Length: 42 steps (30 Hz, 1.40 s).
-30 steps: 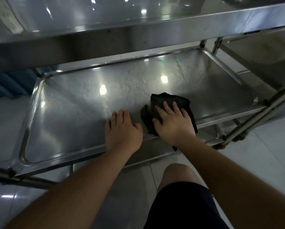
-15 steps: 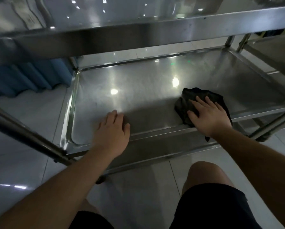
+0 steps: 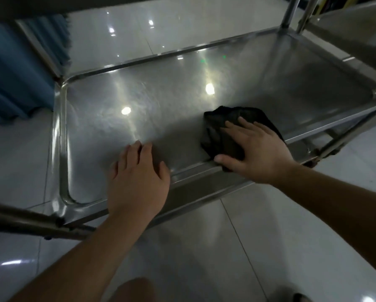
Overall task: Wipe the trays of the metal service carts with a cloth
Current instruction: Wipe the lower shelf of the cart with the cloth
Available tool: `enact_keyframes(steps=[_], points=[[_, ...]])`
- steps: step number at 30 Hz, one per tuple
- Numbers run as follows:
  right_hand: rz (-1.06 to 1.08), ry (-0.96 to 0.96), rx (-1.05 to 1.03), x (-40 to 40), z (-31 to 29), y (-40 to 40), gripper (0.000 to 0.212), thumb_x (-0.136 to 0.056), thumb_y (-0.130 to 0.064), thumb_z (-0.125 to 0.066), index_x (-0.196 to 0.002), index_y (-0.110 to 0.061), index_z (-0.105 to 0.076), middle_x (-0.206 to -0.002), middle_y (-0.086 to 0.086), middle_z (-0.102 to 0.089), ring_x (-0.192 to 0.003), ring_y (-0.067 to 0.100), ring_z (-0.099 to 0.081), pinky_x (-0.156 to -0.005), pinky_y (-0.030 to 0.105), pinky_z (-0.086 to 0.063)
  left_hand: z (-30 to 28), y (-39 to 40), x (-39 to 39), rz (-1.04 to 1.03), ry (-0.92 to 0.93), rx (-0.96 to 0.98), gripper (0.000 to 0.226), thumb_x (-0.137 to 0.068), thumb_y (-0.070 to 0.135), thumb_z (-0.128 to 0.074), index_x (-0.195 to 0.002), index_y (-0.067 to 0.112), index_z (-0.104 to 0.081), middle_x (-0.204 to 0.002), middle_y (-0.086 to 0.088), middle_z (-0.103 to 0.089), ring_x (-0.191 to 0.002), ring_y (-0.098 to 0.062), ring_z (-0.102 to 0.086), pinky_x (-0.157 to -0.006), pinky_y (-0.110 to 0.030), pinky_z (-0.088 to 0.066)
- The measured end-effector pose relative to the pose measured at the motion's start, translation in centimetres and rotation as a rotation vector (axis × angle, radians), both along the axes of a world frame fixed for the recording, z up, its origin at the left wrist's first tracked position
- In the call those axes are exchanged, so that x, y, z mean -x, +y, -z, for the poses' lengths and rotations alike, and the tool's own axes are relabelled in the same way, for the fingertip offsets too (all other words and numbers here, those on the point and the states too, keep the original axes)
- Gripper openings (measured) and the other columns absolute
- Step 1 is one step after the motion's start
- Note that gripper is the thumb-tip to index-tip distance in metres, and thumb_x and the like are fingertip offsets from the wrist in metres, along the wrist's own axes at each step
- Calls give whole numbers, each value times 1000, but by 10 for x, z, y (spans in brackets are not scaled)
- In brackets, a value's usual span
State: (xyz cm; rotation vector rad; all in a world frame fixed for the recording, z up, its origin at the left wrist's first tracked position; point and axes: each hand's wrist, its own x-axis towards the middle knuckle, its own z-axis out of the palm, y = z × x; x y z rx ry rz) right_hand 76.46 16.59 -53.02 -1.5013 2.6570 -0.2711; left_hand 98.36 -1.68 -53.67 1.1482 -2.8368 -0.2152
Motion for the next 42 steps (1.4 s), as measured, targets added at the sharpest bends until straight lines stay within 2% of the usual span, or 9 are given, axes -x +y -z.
enact_keyframes(steps=[2, 7, 18, 24, 30, 34, 37, 39, 42], points=[[-154, 67, 43, -25, 6, -11, 96, -82, -93, -37, -151, -29, -52, -161, -5, -48, -153, 20, -37, -125, 43, -26, 0, 1, 0, -4, 14, 2, 60, -103, 47, -38, -157, 20, -41, -165, -8, -39, -153, -31, -34, -123, -53, -29], [-404, 211, 445, -42, 32, -24, 51, -89, -52, -74, -130, -22, -73, -132, -1, -73, -126, 25, -66, -104, 44, -52, 4, -1, -1, -9, 56, 68, 61, -100, 48, -33, -153, 20, -47, -159, -8, -47, -145, -31, -44, -115, -51, -36], [-713, 377, 737, -41, 38, -4, 22, -103, -18, -68, -120, -9, -79, -115, 8, -78, -102, 29, -76, -96, 40, -53, 5, 1, -1, -45, 131, -4, 67, -97, 54, -28, -158, 30, -45, -169, 4, -36, -155, -19, -31, -125, -40, -25], [-890, 192, 585, -68, 83, 27, 30, -97, -22, -74, -127, -20, -76, -114, 4, -78, -93, 28, -75, -78, 46, -60, 16, 24, -27, 0, 384, 79, 39, -103, 42, -50, -136, 26, -66, -149, 10, -52, -127, 5, -41, -102, 3, -19], [-848, 88, 250, -73, 155, -1, 44, -106, -49, -46, -121, -24, -78, -94, 1, -78, -74, 27, -75, -57, 30, -49, 44, 61, -88, 128, 509, 215, 35, -97, 18, -64, -131, 12, -70, -150, -2, -54, -139, -17, -51, -118, -34, -38], [-753, 52, 194, -70, 192, -20, 36, -94, -46, -62, -122, -28, -75, -93, 2, -77, -71, 31, -73, -50, 25, -43, 86, 63, -127, 167, 369, 139, 31, -95, 21, -59, -121, 13, -73, -134, -1, -65, -125, -10, -55, -111, -20, -34], [-726, 24, 162, -69, 206, -35, 42, -92, -54, -59, -120, -27, -72, -88, 2, -75, -61, 30, -69, -52, 12, -17, 132, 54, -152, 137, 214, 26, 23, -98, 15, -62, -116, 11, -76, -122, -2, -71, -109, -10, -62, -105, -12, -38], [-678, -18, 129, -72, 208, -51, 40, -92, -56, -62, -123, -30, -68, -89, 3, -74, -65, 32, -68, -49, 17, -21, 154, 44, -161, -39, 166, -160, 20, -98, 15, -66, -116, 17, -75, -118, 2, -71, -101, -2, -60, -96, -4, -38], [-601, -64, 118, -81, 206, -85, 35, -94, -55, -60, -120, -31, -62, -90, 3, -71, -75, 34, -68, -50, 28, -36, 179, 21, -171, -320, 8, -427, 16, -99, 35, -64, -111, 32, -75, -110, 11, -70, -93, -1, -63, -76, -13, -45]])
